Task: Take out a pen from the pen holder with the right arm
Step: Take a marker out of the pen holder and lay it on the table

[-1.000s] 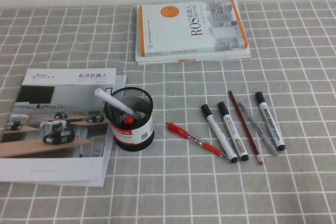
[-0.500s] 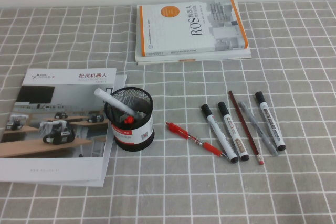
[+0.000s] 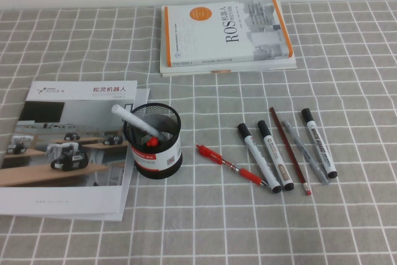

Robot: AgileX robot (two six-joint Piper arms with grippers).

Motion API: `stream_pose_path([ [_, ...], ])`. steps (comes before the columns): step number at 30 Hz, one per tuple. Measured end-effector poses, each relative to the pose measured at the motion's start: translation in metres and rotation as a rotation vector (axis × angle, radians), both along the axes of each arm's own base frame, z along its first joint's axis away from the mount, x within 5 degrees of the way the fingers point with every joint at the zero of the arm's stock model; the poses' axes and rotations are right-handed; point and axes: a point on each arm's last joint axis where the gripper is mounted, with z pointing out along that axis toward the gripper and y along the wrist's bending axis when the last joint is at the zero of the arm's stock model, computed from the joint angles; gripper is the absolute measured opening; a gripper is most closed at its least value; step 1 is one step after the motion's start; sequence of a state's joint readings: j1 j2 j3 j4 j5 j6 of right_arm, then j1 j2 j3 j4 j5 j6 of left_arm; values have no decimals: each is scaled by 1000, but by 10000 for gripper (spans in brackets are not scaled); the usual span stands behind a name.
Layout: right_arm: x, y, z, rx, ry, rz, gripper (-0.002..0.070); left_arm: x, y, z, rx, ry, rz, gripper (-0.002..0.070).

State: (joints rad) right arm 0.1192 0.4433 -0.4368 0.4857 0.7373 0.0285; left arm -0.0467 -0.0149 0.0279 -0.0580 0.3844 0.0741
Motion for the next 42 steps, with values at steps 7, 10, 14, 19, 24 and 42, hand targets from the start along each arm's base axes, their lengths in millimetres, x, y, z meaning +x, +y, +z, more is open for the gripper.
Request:
stream_pose_path([
  [7,39,4,26,-159,179,116,-13,0,0,0,0,0,0,-3],
  [10,59,8,29,-191,217,165,-13,0,0,0,0,0,0,-3],
  [14,90,19,28,-210,231,235,-13,0,0,0,0,0,0,-3],
  [19,121,53,34,-251,185,362,-12,0,0,0,0,0,0,-3],
  [24,147,108,40,-305,124,523,-12,0,0,0,0,0,0,-3],
  [42,185,269,34,-441,-211,1015,217,0,0,0,0,0,0,-3],
])
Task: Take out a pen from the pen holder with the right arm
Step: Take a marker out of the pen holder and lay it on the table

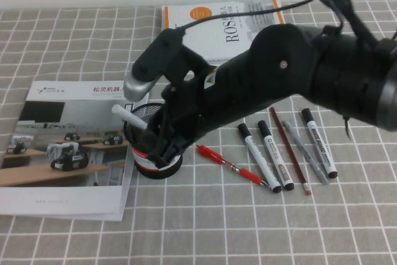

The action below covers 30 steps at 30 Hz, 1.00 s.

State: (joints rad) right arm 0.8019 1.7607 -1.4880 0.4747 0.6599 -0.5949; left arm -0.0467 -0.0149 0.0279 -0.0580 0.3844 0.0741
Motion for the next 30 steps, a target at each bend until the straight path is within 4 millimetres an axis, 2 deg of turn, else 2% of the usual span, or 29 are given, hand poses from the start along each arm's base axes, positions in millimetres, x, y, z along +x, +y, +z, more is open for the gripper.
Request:
stream_pose_path([
  [3,4,8,-5,10,-100,68,332,0,0,0,0,0,0,-3],
  [6,8,15,-11,16,-195,133,374,0,0,0,0,0,0,-3],
  [14,23,33,-34,74,-292,164,390,0,0,0,0,0,0,-3],
  [30,42,47,-53,133,-350,85,382,0,0,0,0,0,0,-3],
])
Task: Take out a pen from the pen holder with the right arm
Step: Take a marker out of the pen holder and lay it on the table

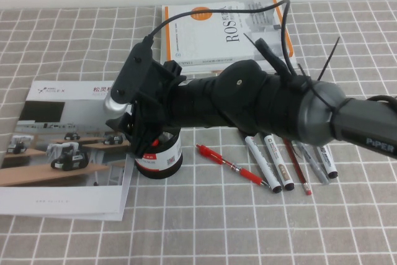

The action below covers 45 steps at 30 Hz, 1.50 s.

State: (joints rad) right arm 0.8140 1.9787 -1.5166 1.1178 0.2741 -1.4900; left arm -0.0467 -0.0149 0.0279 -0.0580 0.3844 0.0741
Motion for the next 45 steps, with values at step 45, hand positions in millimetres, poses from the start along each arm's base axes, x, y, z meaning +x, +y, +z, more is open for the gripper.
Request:
stream_pose_path([
  [45,13,8,-14,-17,-39,-35,243,0,0,0,0,0,0,-3],
])
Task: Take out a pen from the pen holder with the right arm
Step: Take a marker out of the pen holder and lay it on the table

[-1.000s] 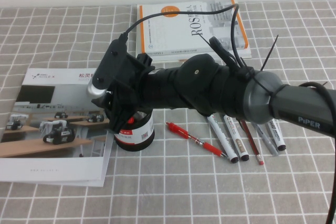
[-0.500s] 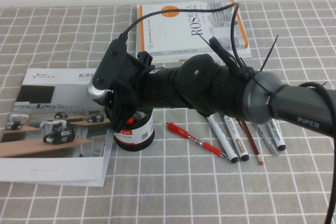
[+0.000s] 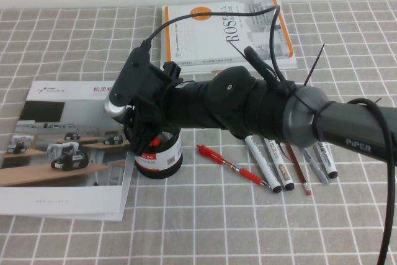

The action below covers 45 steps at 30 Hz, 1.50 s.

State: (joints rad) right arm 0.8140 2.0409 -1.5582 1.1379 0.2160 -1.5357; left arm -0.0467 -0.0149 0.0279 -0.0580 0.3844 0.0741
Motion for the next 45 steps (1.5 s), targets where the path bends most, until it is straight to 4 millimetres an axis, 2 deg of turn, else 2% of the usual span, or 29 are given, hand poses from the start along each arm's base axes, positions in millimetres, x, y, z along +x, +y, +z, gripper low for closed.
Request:
stream_pose_path([
  [3,0,0,0,0,-1,-1,223,0,0,0,0,0,0,-3],
  [10,0,0,0,0,-4,-3,101,0,0,0,0,0,0,-3],
  [19,0,0,1,0,-7,-2,98,0,0,0,0,0,0,-3],
  [23,-3,-1,9,9,-11,17,98,0,0,0,0,0,0,-3],
  [37,-26,-20,83,98,-104,61,97,0,0,0,0,0,0,-3],
  [45,-38,-51,129,137,-75,16,97,0,0,0,0,0,0,-3],
])
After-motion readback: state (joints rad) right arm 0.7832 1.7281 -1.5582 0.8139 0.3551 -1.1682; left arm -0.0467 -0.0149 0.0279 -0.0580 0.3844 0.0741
